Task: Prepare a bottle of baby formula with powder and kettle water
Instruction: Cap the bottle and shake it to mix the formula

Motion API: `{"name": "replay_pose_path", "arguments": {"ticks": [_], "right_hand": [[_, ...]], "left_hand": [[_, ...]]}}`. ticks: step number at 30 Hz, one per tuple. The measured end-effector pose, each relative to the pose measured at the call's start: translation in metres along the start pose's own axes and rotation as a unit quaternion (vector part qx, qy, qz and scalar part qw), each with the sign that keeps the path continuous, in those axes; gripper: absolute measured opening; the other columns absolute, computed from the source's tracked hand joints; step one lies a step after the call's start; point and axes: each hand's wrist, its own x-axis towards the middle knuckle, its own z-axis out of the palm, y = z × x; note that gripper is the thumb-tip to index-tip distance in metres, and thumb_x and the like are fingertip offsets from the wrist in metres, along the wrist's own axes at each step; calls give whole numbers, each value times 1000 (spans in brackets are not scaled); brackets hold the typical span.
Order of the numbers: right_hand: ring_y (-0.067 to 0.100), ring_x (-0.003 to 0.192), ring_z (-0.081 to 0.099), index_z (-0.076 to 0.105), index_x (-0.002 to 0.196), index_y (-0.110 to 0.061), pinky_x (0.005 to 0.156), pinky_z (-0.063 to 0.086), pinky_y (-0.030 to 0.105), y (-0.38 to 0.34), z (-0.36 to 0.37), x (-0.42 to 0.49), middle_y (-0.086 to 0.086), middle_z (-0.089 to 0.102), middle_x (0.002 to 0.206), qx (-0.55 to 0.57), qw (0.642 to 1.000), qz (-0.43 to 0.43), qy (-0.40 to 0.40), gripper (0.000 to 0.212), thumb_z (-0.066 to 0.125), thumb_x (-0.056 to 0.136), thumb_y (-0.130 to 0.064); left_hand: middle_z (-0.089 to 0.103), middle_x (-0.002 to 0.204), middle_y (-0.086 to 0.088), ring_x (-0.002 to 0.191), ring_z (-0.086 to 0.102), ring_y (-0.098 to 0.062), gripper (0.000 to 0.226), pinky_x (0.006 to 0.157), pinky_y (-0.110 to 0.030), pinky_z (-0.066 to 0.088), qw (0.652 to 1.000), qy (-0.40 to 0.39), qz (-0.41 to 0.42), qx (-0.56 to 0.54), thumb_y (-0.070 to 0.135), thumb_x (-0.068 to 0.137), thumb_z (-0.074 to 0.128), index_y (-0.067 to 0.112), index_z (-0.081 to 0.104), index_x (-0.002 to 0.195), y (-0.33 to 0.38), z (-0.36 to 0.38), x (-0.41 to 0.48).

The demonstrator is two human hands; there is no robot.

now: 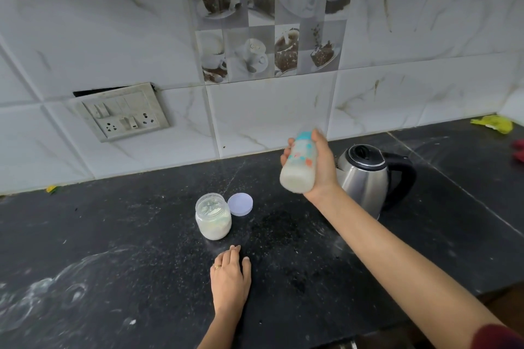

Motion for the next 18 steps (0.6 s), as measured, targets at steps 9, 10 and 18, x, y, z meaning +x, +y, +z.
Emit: {"name": "replay_pose_path", "arguments": {"ticks": [9,10,18], "right_hand": [[22,58,58,47,123,-31,57,54,32,0,2,-1,10,62,82,-5,1000,-8,-29,31,57,95,-33],[23,59,58,48,121,-31,57,54,32,1,1,-3,10,63,82,-18,999,-8,-33,27,56,96,-33],[22,57,59,46,123,-28,55,54,31,6,1,0,10,62,82,-8,1000,7,-25,34,59,92,-35]], "left_hand": [[70,107,-3,98,63,-26,48,78,-40,52,1000,1,6,6,37,85,37,9,69,108,-1,1,0],[70,106,-3,97,63,-26,48,77,-40,52,1000,1,7,4,37,85,37,9,69,107,-1,0,1],[71,104,-4,95,64,-27,31,74,-40,53,1000,5,15,4,27,84,57,9,69,106,-2,3,2]]}}
